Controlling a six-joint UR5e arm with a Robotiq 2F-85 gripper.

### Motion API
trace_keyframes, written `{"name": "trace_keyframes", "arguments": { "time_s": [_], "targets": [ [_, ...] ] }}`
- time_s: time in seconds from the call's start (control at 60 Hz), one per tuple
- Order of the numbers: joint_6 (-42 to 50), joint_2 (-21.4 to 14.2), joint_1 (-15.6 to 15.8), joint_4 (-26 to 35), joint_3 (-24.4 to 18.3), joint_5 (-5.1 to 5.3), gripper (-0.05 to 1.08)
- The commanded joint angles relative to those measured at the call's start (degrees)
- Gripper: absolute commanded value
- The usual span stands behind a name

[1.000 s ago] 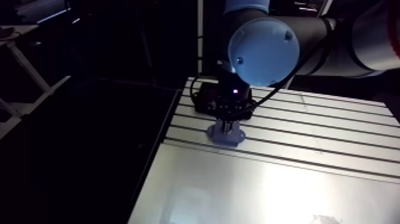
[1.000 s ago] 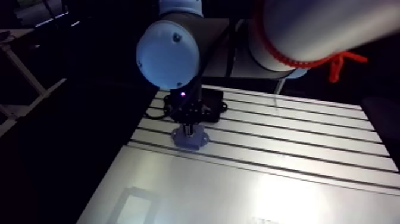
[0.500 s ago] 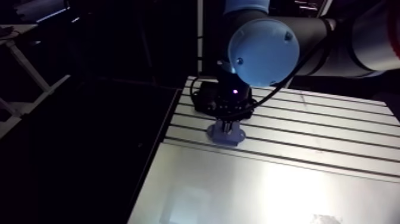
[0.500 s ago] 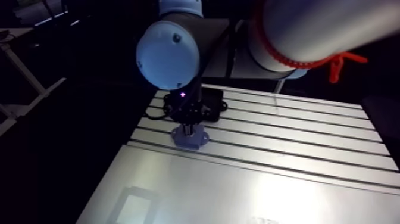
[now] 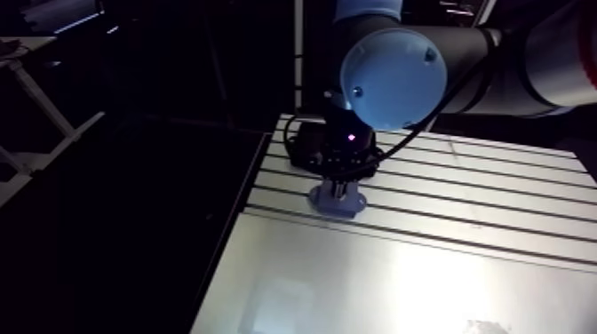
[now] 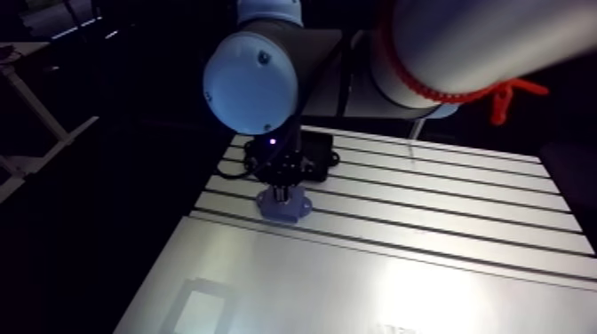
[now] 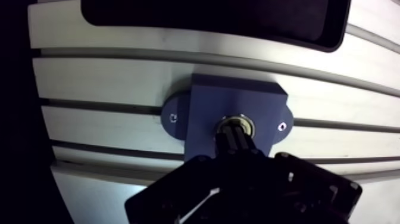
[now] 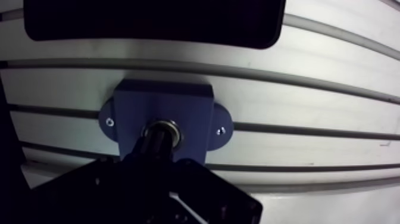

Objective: Pick up the bearing and press it into the housing until flush.

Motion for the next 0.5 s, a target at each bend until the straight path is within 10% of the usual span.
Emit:
{"name": "trace_keyframes", "arguments": {
  "time_s": [0.017, 0.5],
  "targets": [
    [-0.02, -0.56, 0.0, 0.0, -0.08, -0.02, 1.08],
    [-0.02, -3.53, -0.09, 2.17, -1.31, -0.65, 1.06]
  ]
}}
